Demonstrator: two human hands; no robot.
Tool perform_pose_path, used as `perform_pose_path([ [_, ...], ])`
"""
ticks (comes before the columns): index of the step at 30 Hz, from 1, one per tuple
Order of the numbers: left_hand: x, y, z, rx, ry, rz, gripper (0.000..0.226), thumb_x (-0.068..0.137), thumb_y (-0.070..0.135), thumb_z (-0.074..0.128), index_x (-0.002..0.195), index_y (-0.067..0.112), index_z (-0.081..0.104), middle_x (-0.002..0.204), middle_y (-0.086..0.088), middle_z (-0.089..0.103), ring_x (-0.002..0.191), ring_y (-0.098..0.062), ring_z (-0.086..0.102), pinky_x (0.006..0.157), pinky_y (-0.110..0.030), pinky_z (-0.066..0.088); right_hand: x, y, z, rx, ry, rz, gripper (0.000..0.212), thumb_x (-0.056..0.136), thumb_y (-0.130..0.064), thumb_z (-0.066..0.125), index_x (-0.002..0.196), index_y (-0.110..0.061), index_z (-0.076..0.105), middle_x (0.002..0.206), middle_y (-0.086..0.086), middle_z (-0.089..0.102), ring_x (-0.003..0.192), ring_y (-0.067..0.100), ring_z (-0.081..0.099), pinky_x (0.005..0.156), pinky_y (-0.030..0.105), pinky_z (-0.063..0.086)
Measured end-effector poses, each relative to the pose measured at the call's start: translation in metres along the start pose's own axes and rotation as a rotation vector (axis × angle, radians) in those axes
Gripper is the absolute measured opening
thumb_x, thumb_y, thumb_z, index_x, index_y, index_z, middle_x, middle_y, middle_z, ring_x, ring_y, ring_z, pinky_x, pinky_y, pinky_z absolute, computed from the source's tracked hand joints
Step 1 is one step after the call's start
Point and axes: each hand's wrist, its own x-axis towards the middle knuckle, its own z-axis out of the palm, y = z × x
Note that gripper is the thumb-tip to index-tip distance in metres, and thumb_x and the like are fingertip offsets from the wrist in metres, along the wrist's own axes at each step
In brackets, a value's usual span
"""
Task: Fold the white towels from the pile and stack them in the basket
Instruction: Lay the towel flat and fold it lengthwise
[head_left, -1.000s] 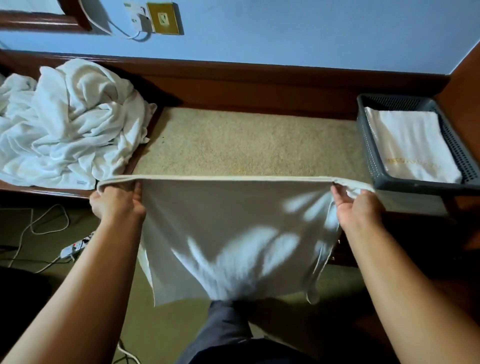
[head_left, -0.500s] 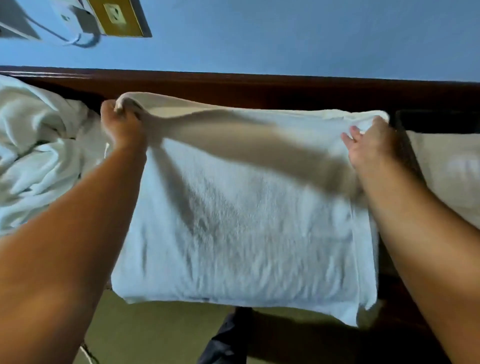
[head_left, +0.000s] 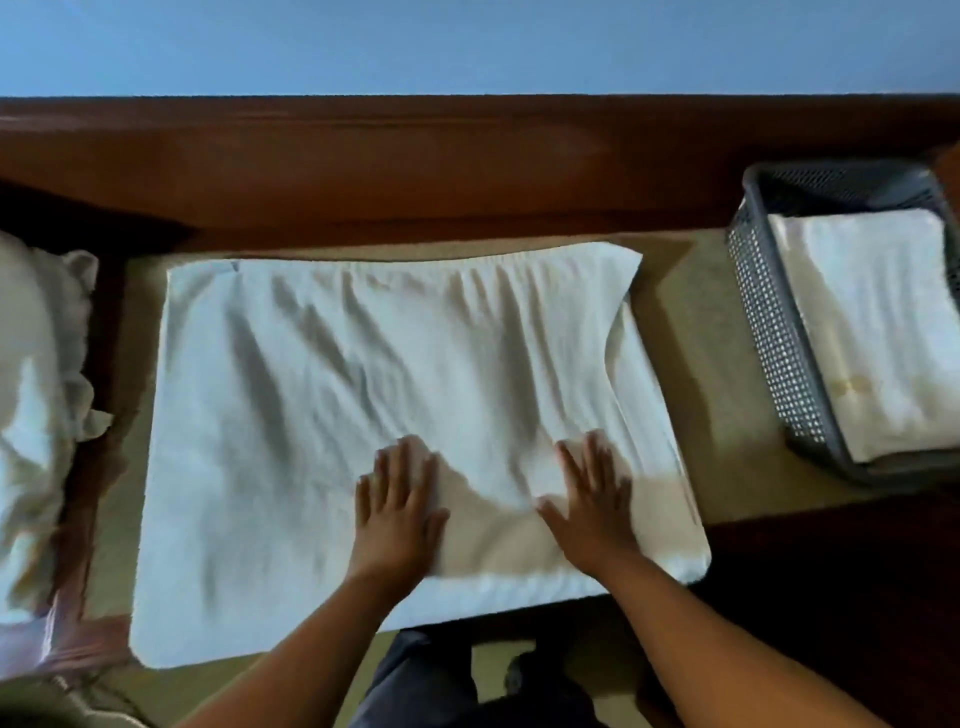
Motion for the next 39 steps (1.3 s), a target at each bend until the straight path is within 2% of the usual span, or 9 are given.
perform_pose_path([
  [7,-0.003,-0.010,-0.010,0.273,-0.027,0.311,0.074,0.098,0.060,0.029,0.162,0.029,0.007,0.169,-0.009,-0.003,0.155,-0.035,0.002,0.118,-0.050,0.007,-0.012,0.073,-0.015,0.092,-0.007,0.220,0.086,0.093,-0.073,0.032,0.153,-0.042,-0.021,0.165,0.000,-0.022,0.154,0.024,-0.012,0.123,0.046,0.009],
  [12,0.002,0.001,-0.026,0.187,-0.102,0.106,0.071,0.100,0.058,0.036,0.160,0.040,0.002,0.167,-0.002,-0.015,0.154,-0.029,-0.009,0.123,-0.052,0.016,0.007,0.118,-0.046,0.001,-0.014,0.322,0.092,0.087,-0.081,0.022,0.153,-0.037,-0.025,0.160,0.005,-0.035,0.149,0.028,-0.027,0.122,0.052,-0.006],
  [18,-0.001,0.092,-0.006,0.129,-0.146,0.089,0.069,0.102,0.056,0.031,0.157,0.045,-0.008,0.159,0.002,-0.039,0.147,-0.031,-0.033,0.121,-0.046,-0.004,0.022,0.138,-0.061,0.007,0.010,0.158,0.098,0.082,-0.082,0.021,0.153,-0.033,-0.025,0.159,0.007,-0.036,0.147,0.029,-0.032,0.119,0.054,-0.013],
  [23,0.040,0.146,-0.001,0.134,-0.161,0.089,0.070,0.092,0.064,0.010,0.156,0.044,-0.011,0.158,0.000,-0.042,0.144,-0.026,-0.040,0.119,-0.042,-0.015,0.043,0.134,-0.070,0.036,0.051,0.121,0.108,0.067,-0.087,0.010,0.154,-0.033,-0.023,0.161,0.003,-0.033,0.149,0.028,-0.027,0.118,0.057,-0.012],
  [25,0.070,0.156,-0.009,0.171,-0.122,0.138,0.073,0.093,0.063,0.017,0.159,0.040,-0.003,0.163,-0.001,-0.032,0.148,-0.024,-0.034,0.120,-0.040,-0.013,0.062,0.130,-0.081,0.046,0.048,0.146,0.113,0.064,-0.090,0.012,0.155,-0.032,-0.022,0.161,0.005,-0.032,0.149,0.030,-0.027,0.117,0.059,-0.011],
  [28,0.120,0.162,-0.022,0.213,-0.097,0.181,0.075,0.094,0.061,0.036,0.161,0.034,0.013,0.169,-0.004,-0.011,0.154,-0.025,-0.014,0.119,-0.041,-0.008,0.094,0.122,-0.110,0.081,0.062,0.161,0.117,0.070,-0.092,0.034,0.159,-0.029,-0.009,0.166,0.007,-0.018,0.152,0.035,-0.011,0.119,0.057,0.003],
  [31,0.172,0.171,-0.040,0.198,-0.059,0.183,0.077,0.092,0.062,0.039,0.160,0.032,0.019,0.169,-0.006,0.001,0.154,-0.028,-0.001,0.119,-0.041,-0.002,0.141,0.112,-0.145,0.173,0.188,0.181,0.100,0.077,-0.072,0.057,0.156,-0.019,0.026,0.156,0.017,0.026,0.142,0.042,0.026,0.114,0.053,0.028],
  [34,0.219,0.180,-0.053,0.190,-0.024,0.201,0.077,0.095,0.065,0.026,0.160,0.036,-0.002,0.166,-0.002,-0.023,0.153,-0.027,-0.019,0.123,-0.044,-0.004,0.201,0.100,-0.177,0.279,0.267,0.149,0.073,0.074,-0.066,0.059,0.121,-0.009,0.060,0.115,0.018,0.063,0.107,0.039,0.061,0.090,0.043,0.049],
  [39,0.256,0.186,-0.066,0.145,-0.036,0.203,0.077,0.099,0.066,0.022,0.155,0.038,-0.023,0.158,0.002,-0.041,0.145,-0.025,-0.038,0.118,-0.045,-0.017,0.280,0.060,-0.217,0.263,0.031,0.235,0.060,0.086,-0.057,0.062,0.122,-0.010,0.063,0.115,0.013,0.066,0.111,0.036,0.063,0.092,0.037,0.047],
])
